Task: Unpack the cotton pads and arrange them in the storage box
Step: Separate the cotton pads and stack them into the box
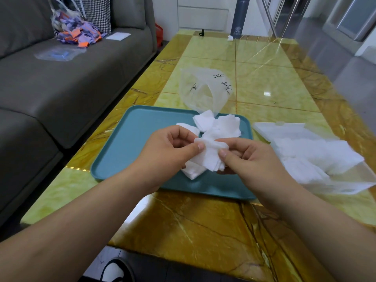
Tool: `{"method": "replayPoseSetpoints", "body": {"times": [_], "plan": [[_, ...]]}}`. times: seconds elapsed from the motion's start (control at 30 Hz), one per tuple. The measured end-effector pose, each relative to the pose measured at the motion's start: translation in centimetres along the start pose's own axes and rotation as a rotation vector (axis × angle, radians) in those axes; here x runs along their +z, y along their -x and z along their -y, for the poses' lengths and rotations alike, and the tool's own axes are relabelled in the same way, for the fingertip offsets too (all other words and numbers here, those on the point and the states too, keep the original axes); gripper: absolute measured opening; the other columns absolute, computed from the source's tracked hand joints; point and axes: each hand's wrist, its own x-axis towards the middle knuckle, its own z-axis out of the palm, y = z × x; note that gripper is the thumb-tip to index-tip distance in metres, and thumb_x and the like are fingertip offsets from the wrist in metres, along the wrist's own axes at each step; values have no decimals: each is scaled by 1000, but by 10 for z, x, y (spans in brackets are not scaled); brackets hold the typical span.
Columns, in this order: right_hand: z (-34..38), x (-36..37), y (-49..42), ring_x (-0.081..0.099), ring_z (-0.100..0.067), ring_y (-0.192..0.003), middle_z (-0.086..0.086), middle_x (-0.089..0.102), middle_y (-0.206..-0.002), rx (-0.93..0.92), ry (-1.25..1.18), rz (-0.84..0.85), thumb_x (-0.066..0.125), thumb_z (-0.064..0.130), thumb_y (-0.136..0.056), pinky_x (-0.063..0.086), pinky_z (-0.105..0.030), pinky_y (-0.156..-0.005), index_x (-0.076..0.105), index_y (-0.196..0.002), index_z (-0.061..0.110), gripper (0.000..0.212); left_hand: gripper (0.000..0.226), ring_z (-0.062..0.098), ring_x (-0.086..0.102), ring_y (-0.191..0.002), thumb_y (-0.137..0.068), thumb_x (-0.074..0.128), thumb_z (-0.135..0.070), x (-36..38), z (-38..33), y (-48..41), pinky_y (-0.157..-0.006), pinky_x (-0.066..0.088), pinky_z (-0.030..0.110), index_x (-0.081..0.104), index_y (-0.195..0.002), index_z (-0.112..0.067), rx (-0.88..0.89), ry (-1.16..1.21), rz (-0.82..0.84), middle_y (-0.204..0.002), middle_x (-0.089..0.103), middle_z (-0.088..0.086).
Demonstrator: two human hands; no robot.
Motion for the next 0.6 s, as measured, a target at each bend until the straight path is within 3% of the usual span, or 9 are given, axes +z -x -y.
{"method": "replayPoseSetpoints", "body": {"times": [0.17, 0.27, 0.37, 0.43, 0.5, 0.6], "plan": [[0, -1, -2, 77, -25, -93, -12, 81, -93, 40, -50, -6, 65, 4, -98, 65, -39, -83, 75, -114, 18, 23, 6, 12, 67, -72, -87, 81, -13, -6, -2, 0, -67, 57, 30, 79, -92, -9, -29, 9, -19, -87, 79, 9], [-1, -1, -3, 75, -18, -88, -5, 81, -91, 55, -73, -37, 63, 3, -99, 65, -37, -80, 75, -109, 21, 23, 3, 7, 64, -63, -87, 80, -11, -11, -5, -1, -57, 52, 22, 78, -88, -9, -21, 18, -50, -81, 79, 4], [-2, -3, -4, 73, -13, -83, 2, 77, -76, 41, 4, -81, 62, 5, -100, 64, -37, -84, 75, -103, 27, 25, 5, 11, 57, -54, -91, 76, -10, -20, -10, -2, -46, 39, 19, 71, -89, -10, -17, 60, -39, -67, 70, 1], [-2, -3, -3, 71, -13, -82, -8, 75, -75, 28, 21, -78, 63, 6, -100, 64, -36, -83, 75, -102, 28, 25, 5, 14, 58, -51, -94, 72, -9, -21, -14, 0, -42, 34, 23, 67, -92, -9, -20, 87, 62, -63, 66, 4], [-1, -2, -2, 71, -11, -78, -15, 75, -77, 9, 20, -62, 63, 5, -100, 64, -32, -81, 75, -106, 24, 23, 5, 18, 65, -55, -95, 69, -6, -16, -16, 2, -41, 38, 25, 65, -96, -2, -2, 66, 144, -67, 68, 9], [0, 0, -1, 70, -6, -68, 4, 71, -63, -13, 46, -35, 63, 6, -100, 64, -30, -82, 76, -113, 16, 21, 14, 23, 72, -66, -96, 68, -4, -9, -13, 4, -46, 48, 28, 63, -101, 7, 10, 22, 161, -76, 73, 16]]}}
